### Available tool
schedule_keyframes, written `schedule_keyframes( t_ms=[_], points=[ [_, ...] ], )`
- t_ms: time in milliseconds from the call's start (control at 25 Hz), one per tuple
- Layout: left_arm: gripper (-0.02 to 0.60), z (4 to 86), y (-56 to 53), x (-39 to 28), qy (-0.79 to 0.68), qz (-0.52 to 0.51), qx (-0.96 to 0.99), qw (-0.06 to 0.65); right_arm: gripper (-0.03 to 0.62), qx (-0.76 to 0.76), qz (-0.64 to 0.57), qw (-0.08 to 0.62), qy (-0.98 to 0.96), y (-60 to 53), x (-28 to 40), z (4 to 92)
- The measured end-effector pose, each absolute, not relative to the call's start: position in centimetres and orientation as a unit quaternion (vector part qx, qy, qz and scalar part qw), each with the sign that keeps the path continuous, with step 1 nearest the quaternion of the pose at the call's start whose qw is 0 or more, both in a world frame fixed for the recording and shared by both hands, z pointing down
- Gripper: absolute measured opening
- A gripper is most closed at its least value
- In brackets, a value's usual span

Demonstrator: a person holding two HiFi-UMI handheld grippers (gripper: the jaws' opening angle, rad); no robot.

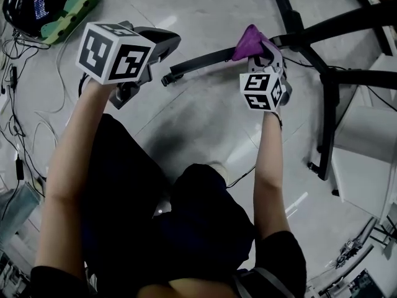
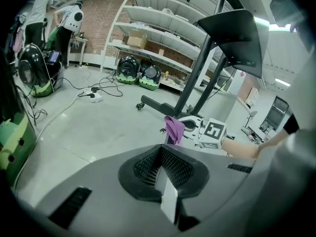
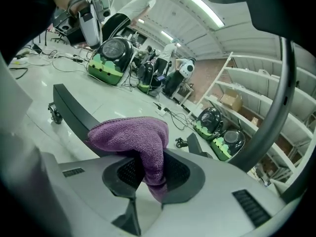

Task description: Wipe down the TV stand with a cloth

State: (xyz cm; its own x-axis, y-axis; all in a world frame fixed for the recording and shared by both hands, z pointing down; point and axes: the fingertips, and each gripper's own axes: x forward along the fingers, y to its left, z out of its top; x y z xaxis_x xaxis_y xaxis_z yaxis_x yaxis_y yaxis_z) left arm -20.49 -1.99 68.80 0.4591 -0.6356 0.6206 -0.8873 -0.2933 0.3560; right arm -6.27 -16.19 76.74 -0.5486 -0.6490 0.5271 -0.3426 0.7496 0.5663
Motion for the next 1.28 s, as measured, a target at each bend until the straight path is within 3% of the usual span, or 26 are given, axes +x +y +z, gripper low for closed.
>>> schedule_keyframes(
  t_ms=[560,1280],
  points=[
    [0.006,68.7,-1.7,-20.3,-0.486,0.196,0.783,0.334,0.095,0.338,-0.274,0.398,-0.808,-19.4,-4.5,75.9],
    [0.006,68.2,-1.3,-20.1,-0.485,0.201,0.786,0.326,0.095,0.432,-0.237,0.407,-0.769,-26.8,2.2,73.2]
  ],
)
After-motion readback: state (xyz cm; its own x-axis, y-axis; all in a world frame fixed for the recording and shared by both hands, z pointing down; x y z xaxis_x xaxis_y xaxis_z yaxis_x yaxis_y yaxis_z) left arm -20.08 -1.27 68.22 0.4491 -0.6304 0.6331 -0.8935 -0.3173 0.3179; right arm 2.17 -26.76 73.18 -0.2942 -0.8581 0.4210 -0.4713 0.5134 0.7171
